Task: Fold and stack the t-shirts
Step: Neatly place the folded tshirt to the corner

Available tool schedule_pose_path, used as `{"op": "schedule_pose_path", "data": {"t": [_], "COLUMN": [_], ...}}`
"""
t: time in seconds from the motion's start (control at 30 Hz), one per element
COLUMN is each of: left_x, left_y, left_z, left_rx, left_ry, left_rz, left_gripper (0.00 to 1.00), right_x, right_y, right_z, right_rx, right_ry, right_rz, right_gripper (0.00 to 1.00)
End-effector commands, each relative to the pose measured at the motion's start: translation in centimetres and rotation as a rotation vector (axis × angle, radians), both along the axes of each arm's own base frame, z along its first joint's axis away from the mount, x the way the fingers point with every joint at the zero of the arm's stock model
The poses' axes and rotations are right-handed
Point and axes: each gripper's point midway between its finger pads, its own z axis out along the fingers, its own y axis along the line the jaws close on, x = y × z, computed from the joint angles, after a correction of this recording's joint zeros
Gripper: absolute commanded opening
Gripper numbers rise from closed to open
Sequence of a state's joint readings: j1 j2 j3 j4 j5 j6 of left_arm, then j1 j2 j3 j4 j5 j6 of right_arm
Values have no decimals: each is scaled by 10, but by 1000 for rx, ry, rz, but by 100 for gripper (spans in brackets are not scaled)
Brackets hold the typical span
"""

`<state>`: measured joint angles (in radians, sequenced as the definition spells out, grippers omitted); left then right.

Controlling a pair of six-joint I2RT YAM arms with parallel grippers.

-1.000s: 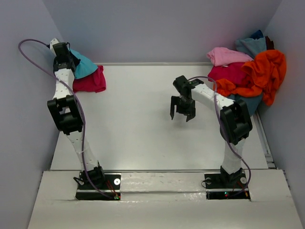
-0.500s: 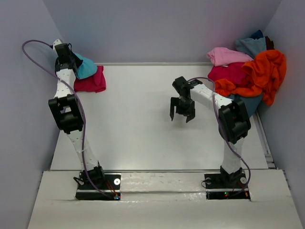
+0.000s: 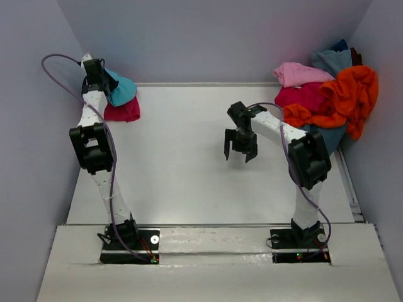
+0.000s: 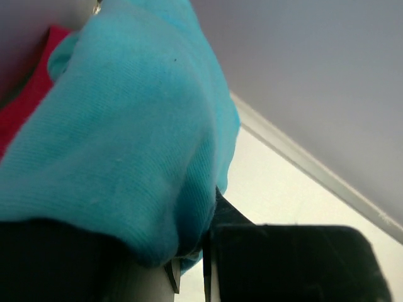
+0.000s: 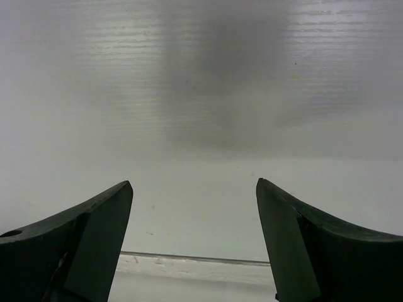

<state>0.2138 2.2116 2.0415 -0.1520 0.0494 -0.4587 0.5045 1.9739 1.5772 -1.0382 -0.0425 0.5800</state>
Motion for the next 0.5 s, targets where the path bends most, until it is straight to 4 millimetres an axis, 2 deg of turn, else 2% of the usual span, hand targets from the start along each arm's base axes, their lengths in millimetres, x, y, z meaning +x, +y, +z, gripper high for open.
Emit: {"op": "schedule_pose_path", "data": {"t": [0.0, 0.1, 0.23, 0.33, 0.47], "left_x": [-20, -24, -30, -31, -34], "left_y": [5, 5, 15, 16, 25], "left_z": [4, -1, 0, 16, 23], "left_rx": [-17, -14, 8, 14, 32], "left_ry": [-20, -5, 3, -35, -39], "left_rz": [60, 59, 114, 126, 175], "left_gripper": [6, 6, 6, 6, 6], "right_x": [-3, -5, -5, -6, -7], "right_y": [4, 4, 3, 3, 2], "right_z": [1, 1, 0, 1, 0], "right_rx": [16, 19, 16, 18, 14], "right_ry": [4, 7, 9, 9, 10], "right_rz": [16, 20, 21, 20, 20], "right_gripper": [85, 85, 85, 85, 85]}}
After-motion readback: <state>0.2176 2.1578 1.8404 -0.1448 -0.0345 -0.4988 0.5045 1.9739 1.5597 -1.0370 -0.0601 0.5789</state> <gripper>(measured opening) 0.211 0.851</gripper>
